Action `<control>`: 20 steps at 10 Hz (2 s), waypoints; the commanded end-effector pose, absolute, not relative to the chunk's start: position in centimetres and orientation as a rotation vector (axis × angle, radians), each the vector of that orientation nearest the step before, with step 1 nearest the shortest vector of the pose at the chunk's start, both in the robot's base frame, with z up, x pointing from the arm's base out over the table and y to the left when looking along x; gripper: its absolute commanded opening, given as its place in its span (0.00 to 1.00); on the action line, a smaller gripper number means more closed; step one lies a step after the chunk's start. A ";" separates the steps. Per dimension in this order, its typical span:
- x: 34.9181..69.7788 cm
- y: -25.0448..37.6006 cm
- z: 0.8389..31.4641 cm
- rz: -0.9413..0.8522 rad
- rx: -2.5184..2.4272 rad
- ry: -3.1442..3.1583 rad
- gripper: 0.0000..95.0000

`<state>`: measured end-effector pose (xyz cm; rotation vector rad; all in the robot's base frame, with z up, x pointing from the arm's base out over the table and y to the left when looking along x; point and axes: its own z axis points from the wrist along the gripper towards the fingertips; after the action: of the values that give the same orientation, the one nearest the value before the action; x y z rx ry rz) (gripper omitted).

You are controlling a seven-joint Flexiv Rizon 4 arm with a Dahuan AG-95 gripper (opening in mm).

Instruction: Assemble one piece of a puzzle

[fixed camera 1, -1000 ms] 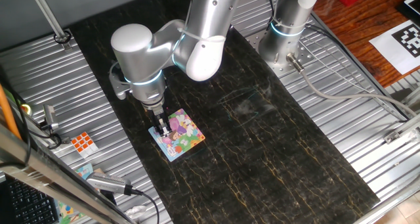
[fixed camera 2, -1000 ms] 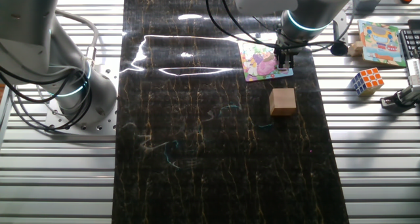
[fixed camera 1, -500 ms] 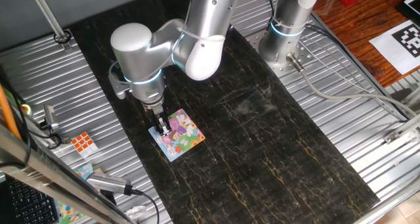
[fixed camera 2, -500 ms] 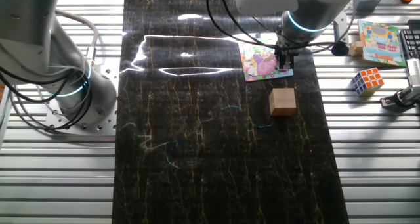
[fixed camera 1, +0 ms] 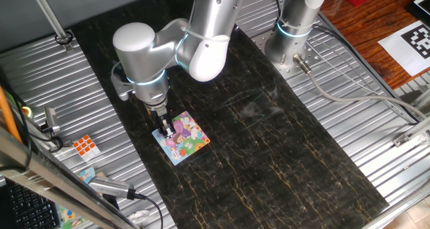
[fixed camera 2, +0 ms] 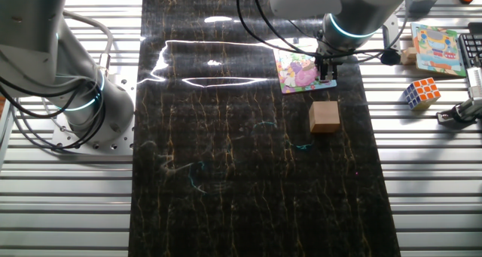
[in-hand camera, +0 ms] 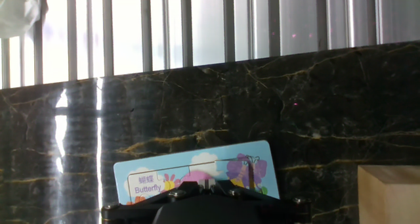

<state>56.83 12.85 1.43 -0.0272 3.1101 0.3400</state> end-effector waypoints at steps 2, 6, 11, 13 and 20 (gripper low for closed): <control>56.8 12.8 1.5 0.344 -0.041 3.112 0.00; 56.7 12.7 1.5 0.345 -0.057 3.115 0.00; 56.4 12.4 1.4 0.346 -0.070 3.115 0.00; 56.4 12.4 1.4 0.348 -0.071 3.112 0.00; 56.5 11.7 2.1 0.346 -0.107 3.114 0.00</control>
<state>56.45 11.74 2.12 -0.1061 3.1137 0.3470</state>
